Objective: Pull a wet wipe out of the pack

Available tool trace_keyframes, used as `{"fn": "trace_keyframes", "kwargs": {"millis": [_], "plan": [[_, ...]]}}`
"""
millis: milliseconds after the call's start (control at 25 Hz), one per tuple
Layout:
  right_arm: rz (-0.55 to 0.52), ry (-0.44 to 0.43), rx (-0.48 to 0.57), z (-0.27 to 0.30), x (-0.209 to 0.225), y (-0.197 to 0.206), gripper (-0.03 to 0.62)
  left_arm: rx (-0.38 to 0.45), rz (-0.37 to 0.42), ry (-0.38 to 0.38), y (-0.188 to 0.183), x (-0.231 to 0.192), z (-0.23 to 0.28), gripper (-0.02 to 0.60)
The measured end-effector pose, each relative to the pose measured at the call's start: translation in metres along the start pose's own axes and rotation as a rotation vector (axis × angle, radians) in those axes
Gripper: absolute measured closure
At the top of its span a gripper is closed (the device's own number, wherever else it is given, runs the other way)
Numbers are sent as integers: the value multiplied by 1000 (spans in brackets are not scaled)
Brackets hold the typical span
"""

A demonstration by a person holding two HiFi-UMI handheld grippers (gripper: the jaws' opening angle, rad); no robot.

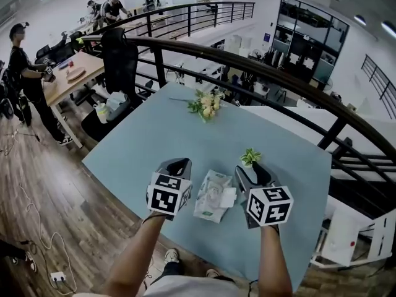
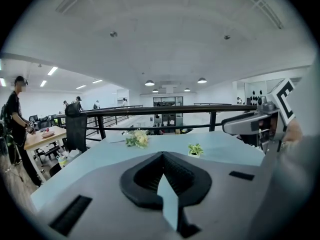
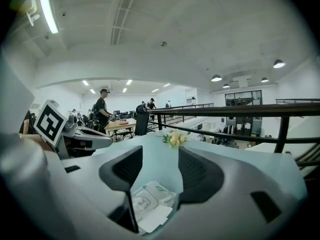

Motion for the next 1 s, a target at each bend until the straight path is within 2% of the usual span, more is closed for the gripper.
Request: {"fn": "trace_keyframes", "kwargs": {"millis": [600, 1000], "plan": [[53, 195, -7, -3, -8, 12, 382, 0, 74, 191, -2, -12, 28, 589], [68, 284, -19, -12, -12, 20, 382, -4, 106, 281, -1, -9, 37, 588]]}}
Point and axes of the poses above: the fingertips, and each gripper's own axes: z forward along the fingers, x to its right, y out of its underside, the point moved 2 cm from there along -z, backward along the fingers, and after that the axes turned 7 degrees about y, right-handed, at the moved point
